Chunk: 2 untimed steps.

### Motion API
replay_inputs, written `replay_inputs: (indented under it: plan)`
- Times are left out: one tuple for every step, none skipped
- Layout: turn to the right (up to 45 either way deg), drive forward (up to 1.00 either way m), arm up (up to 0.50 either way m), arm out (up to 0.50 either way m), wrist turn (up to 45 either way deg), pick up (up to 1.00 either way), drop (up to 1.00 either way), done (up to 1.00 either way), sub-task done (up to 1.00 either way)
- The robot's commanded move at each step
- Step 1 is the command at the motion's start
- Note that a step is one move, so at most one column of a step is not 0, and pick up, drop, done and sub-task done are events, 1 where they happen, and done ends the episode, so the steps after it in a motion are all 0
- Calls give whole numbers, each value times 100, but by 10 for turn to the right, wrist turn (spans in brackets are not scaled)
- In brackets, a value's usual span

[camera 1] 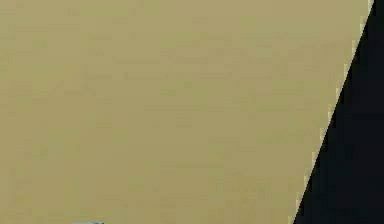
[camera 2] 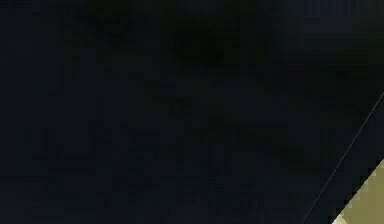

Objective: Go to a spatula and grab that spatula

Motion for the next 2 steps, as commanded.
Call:
replay_inputs:
  plan:
    - [-450, 0, 0, 0, 0, 0, 0, 0, 0]
    - [-450, 0, 0, 0, 0, 0, 0, 0, 0]
